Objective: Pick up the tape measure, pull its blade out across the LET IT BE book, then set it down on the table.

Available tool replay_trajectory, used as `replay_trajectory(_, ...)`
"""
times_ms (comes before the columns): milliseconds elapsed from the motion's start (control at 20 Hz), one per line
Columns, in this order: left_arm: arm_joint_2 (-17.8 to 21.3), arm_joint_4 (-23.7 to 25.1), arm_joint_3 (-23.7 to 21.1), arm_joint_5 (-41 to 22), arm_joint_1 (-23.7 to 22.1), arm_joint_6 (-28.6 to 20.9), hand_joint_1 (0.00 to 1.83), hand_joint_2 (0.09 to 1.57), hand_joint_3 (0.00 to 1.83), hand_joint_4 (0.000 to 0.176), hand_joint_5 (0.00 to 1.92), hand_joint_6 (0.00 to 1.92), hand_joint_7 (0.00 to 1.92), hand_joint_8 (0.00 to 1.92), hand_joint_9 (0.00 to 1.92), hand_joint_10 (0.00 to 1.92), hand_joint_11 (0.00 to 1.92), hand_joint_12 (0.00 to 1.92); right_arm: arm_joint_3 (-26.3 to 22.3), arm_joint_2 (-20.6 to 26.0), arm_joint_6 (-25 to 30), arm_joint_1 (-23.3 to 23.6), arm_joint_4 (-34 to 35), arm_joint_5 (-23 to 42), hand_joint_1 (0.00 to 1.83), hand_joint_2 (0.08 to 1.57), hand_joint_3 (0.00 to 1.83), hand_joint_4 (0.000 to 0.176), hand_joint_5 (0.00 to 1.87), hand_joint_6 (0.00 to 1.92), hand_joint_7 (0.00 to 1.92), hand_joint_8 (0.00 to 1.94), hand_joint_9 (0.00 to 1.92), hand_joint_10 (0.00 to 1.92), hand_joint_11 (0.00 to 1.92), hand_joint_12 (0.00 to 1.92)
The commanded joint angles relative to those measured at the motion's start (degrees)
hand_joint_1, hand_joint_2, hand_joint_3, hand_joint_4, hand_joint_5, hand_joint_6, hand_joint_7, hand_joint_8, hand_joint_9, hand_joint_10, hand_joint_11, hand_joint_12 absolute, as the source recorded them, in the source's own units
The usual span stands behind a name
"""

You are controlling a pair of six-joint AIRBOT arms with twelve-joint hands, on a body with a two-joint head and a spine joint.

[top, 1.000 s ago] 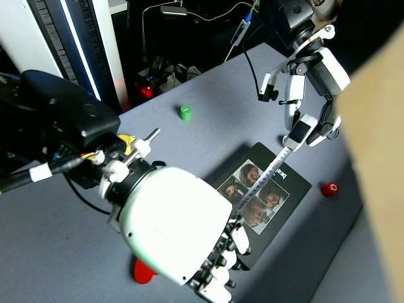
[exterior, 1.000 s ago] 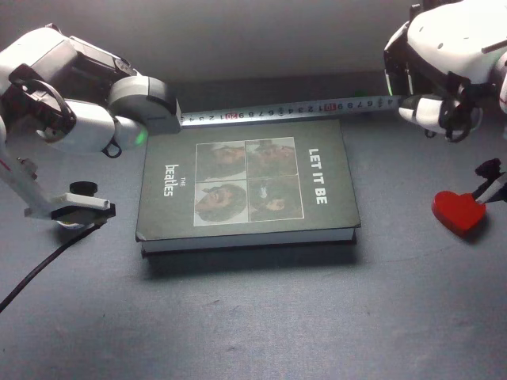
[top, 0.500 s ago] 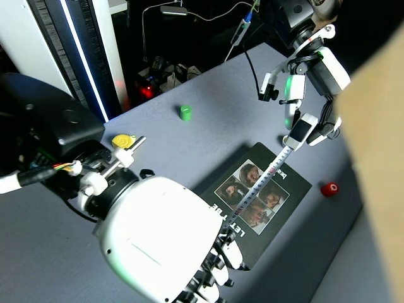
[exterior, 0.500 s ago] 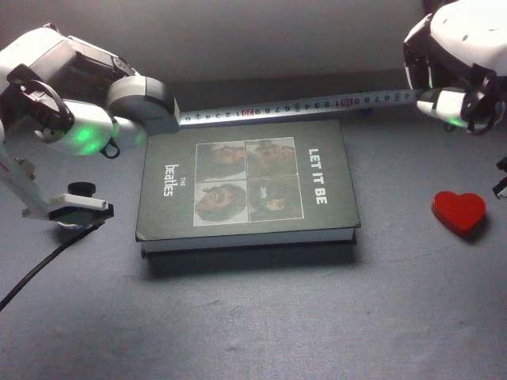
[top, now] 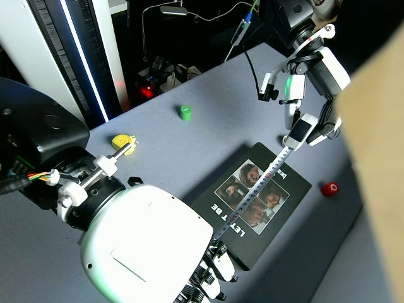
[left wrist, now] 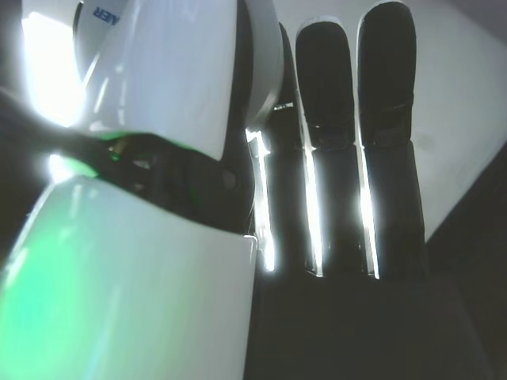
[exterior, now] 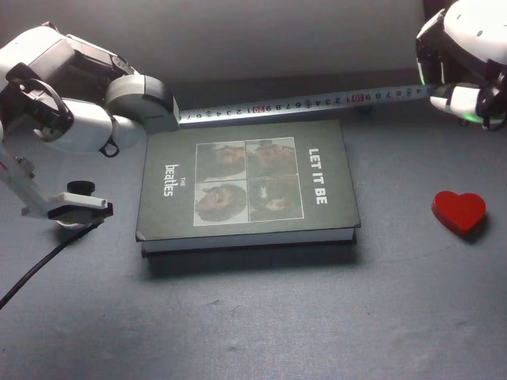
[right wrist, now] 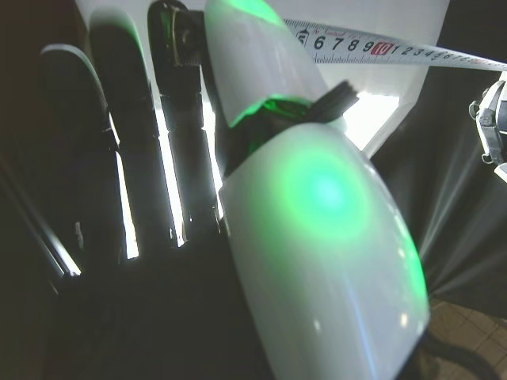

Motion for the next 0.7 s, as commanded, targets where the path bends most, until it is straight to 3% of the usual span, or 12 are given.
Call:
replay_trajectory(0,0.95,2.34,0.36,-5.55,-0.67,0.0,1.38,1.08,0.0,0.0,1.07,0.69,1.08,0.89,0.91,1.19,0.83,1.06,0.37,1.08,-0.47,0.42,-3.33,5.28,1.2,1.16,0.0,0.0,0.79,1.29,1.0,0.95,0.93,0.63,0.64,1.35)
replay_trajectory(650,1.01,2.24,0.11,-5.56,-0.87,0.0,1.39,1.07,0.0,0.0,1.09,0.66,1.09,0.85,0.94,1.16,0.85,1.06,0.53,3.28,1.62,0.35,-5.24,3.66,1.19,1.17,0.0,0.0,0.77,1.31,0.99,0.97,0.93,0.6,0.62,1.37)
